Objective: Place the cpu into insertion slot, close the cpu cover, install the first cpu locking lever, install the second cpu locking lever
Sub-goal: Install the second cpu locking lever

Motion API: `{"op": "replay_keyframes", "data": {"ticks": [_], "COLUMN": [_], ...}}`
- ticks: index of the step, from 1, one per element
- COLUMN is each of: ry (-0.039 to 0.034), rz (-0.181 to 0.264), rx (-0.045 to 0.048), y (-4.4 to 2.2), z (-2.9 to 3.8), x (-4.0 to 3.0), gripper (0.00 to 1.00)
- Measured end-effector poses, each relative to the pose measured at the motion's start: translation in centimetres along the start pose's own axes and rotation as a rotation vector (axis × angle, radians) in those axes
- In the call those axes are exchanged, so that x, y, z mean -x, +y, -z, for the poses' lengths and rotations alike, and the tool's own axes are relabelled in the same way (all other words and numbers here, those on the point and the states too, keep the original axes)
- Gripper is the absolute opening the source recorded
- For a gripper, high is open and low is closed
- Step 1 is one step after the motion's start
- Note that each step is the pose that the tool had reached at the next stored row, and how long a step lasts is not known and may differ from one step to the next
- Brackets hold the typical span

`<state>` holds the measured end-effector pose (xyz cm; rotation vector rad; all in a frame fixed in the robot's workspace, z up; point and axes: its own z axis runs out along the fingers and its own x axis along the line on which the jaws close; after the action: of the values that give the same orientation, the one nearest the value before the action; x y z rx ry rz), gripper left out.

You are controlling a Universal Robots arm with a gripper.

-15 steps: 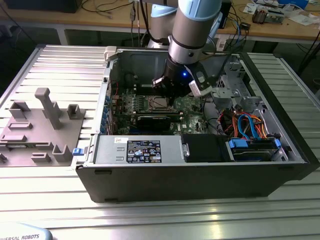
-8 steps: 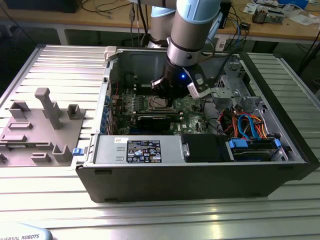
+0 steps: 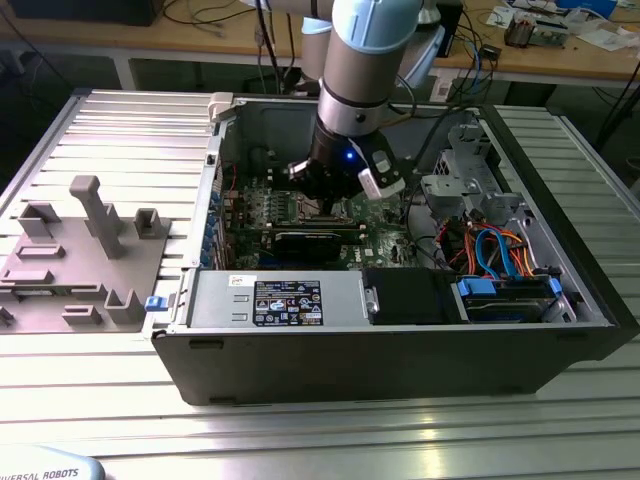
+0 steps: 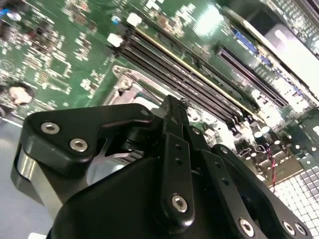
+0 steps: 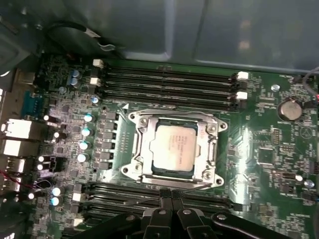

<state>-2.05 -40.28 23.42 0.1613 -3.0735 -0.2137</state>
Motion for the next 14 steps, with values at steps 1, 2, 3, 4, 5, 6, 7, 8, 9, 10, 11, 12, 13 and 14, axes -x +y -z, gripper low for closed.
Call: {"op": "replay_keyframes", "data": {"ticks": [1,2,3,4,5,6,7,8,9,10,11,12,13,14], "ry": [0.0,-0.0001,-0.0003,-0.0005,-0.0005,-0.0008,-0.0014,-0.0016,-0.0017,-0.0021,-0.0023,-0.0025,-0.0027,-0.0027], "rz": [0.0,0.0,0.0,0.0,0.0,0.001,0.001,0.001,0.001,0.001,0.001,0.002,0.002,0.002], "rx": [0.0008,0.0017,0.0037,0.0051,0.0068,0.0099,0.0138,0.0155,0.0183,0.0213,0.0229,0.0252,0.0266,0.0284], "y": [0.0,0.0,0.0,0.0,0.0,0.01,0.03,0.03,0.03,0.02,0.01,-0.01,-0.02,-0.08], "z": [-0.11,-0.24,-0.41,-0.52,-0.6,-0.73,-0.88,-0.95,-1.04,-1.14,-1.21,-1.31,-1.39,-1.53], "x": [-0.16,-0.33,-0.58,-0.72,-0.88,-1.17,-1.53,-1.71,-2.0,-2.23,-2.37,-2.55,-2.66,-2.84], "gripper": [0.11,0.11,0.11,0.11,0.11,0.11,0.11,0.11,0.11,0.11,0.11,0.11,0.11,0.11]}}
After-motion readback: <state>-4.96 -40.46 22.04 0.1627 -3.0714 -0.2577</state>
